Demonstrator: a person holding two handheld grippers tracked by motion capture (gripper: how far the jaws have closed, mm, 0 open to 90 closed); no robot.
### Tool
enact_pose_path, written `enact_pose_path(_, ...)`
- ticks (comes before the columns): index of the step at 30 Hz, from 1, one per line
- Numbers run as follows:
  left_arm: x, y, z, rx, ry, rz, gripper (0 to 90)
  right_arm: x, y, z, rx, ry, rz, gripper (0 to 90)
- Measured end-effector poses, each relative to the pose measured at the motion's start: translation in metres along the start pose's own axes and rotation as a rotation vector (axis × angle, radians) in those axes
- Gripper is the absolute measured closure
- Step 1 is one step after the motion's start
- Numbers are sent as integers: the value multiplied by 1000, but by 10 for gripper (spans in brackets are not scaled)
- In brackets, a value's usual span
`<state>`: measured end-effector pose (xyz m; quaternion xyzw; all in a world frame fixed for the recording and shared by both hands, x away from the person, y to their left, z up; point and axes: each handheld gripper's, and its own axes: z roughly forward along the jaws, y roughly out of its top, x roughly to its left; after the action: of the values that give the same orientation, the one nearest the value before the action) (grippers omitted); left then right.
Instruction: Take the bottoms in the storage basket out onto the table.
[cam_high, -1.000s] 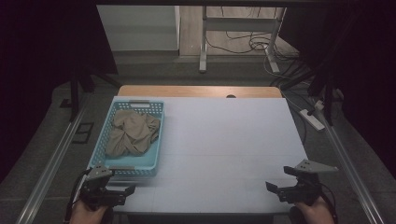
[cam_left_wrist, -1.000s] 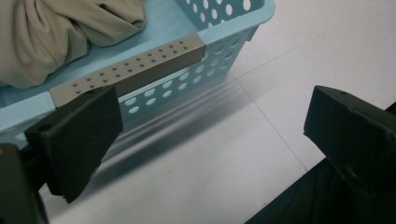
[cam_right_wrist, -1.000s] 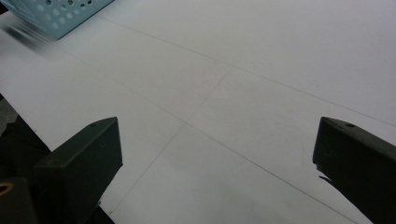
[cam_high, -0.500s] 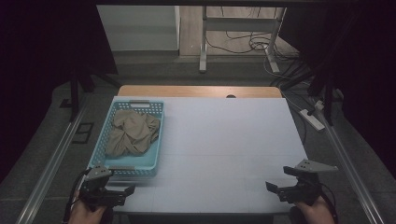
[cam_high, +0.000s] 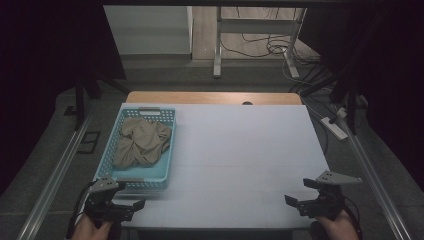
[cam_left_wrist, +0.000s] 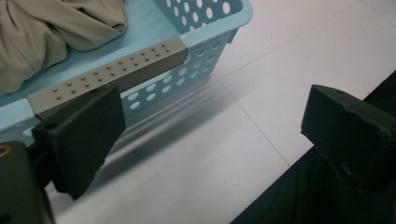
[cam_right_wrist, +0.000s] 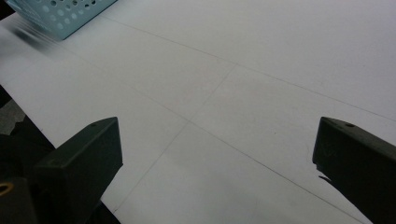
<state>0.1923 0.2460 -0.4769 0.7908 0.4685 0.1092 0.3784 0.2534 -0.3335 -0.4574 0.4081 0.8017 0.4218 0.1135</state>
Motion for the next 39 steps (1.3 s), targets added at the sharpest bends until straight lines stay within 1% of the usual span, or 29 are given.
enact_pose_path(5, 0, 0, -2, -14, 8, -7, 34, 0, 0, 0, 4, 0, -1, 17)
enact_pose_path(8, 2, -1, -3, -32, 0, -31, 23, 1, 0, 1, 7, -2, -4, 17)
enact_pose_path(10, 2, -1, -3, -33, -5, -39, 20, 1, 0, 1, 8, -2, -5, 17)
enact_pose_path(13, 2, 0, -3, -35, -7, -35, 18, 1, 0, 1, 10, -3, -6, 17)
enact_pose_path(14, 1, 0, -3, -43, -7, -36, 14, 1, 0, 1, 10, -3, -7, 17)
enact_pose_path(17, 1, 1, -3, -43, -20, -42, 8, 1, 0, 1, 10, -3, -7, 17)
enact_pose_path(21, 0, 3, -3, -48, -11, -40, 6, 1, 0, 1, 10, -3, -8, 17)
enact_pose_path(22, 0, 4, -4, -55, -9, -40, 5, 1, 0, 1, 10, -3, -7, 18)
enact_pose_path(27, 0, 6, -6, -65, -8, -36, 5, 1, 0, 1, 13, -4, -9, 18)
enact_pose_path(31, 0, 9, -5, -59, -16, -35, 4, 1, 0, 2, 14, -5, -8, 18)
enact_pose_path(33, 0, 11, -5, -49, -10, -28, 4, 1, 0, 2, 16, -4, -8, 18)
enact_pose_path(35, 0, 12, -5, -50, -6, -29, 4, 1, 0, 2, 16, -4, -9, 18)
enact_pose_path(39, 2, 15, -5, -47, -9, -47, 3, 1, 0, 2, 20, -4, -6, 18)
